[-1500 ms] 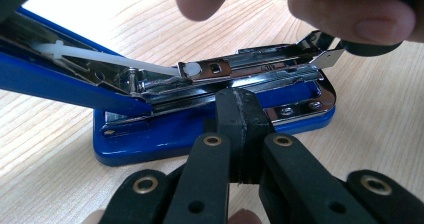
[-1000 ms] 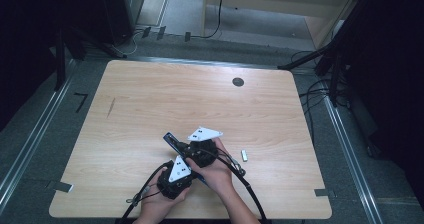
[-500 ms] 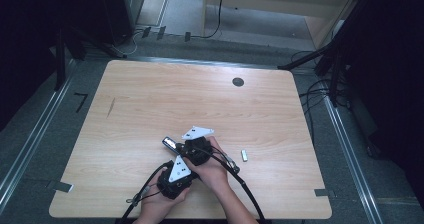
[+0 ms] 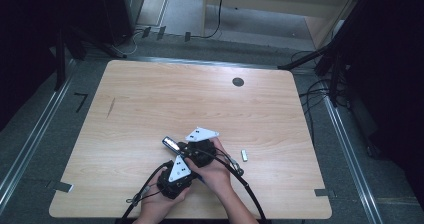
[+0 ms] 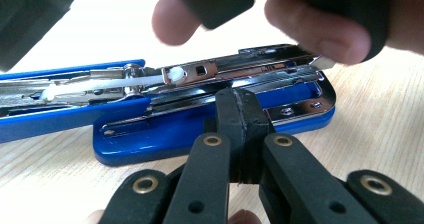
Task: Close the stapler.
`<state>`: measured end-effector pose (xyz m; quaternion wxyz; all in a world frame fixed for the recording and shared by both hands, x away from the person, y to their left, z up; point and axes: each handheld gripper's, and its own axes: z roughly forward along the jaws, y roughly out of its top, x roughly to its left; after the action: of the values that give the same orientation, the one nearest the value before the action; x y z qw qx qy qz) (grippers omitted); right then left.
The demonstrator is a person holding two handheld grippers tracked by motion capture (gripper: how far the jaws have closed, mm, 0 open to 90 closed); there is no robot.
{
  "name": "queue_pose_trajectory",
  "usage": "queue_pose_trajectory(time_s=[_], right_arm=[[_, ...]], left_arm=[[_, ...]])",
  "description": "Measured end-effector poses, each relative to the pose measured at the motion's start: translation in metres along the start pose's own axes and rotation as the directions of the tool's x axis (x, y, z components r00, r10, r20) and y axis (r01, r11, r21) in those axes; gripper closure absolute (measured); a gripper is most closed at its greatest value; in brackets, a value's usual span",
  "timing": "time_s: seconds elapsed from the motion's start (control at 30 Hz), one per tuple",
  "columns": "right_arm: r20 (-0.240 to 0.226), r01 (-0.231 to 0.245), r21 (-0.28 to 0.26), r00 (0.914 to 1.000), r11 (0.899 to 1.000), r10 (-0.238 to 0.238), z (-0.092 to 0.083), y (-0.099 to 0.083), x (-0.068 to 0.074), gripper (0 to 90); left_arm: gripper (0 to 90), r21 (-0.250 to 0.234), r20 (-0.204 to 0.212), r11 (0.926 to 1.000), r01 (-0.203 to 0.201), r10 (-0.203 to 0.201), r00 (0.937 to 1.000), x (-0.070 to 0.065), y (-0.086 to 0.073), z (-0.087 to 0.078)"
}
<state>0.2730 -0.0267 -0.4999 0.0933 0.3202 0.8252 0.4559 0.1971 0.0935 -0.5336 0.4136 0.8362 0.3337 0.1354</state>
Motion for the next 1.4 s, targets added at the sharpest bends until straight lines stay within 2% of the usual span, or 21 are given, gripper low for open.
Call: queue_pose_trajectory(time_s=[0.27,0.43,0.67,0.9,1.07,1.4], right_arm=[[0.021,-0.024,-0.047,0.9995,0.999,0.025,-0.023,-0.005,-0.009,90.0],[0.058,-0.042,-0.078,0.9973,0.996,0.046,-0.043,-0.008,-0.024,90.0],[0.107,-0.087,-0.108,0.9894,0.99,0.099,-0.066,-0.021,-0.046,90.0],[0.149,-0.111,-0.108,0.9806,0.988,0.127,-0.081,-0.036,-0.061,90.0],[0.186,-0.112,-0.097,0.974,0.989,0.128,-0.091,-0.045,-0.07,90.0],[0.225,-0.145,-0.076,0.9612,0.986,0.159,-0.102,-0.068,-0.082,90.0]], left_arm=[[90.0,-0.002,0.002,1.0,0.0,0.0,1.0,0.0,0.0,0.0],[90.0,-0.002,0.002,1.0,0.0,0.0,1.0,0.0,0.0,0.0],[90.0,0.0,0.0,1.0,-0.003,0.003,1.0,0.0,0.0,0.0],[90.0,0.0,0.001,1.0,-0.001,0.001,1.0,0.0,0.0,0.0],[90.0,0.001,0.003,1.0,0.0,0.0,1.0,0.0,0.0,0.0],[90.0,0.0,0.004,1.0,0.002,-0.002,1.0,0.0,0.0,0.0]])
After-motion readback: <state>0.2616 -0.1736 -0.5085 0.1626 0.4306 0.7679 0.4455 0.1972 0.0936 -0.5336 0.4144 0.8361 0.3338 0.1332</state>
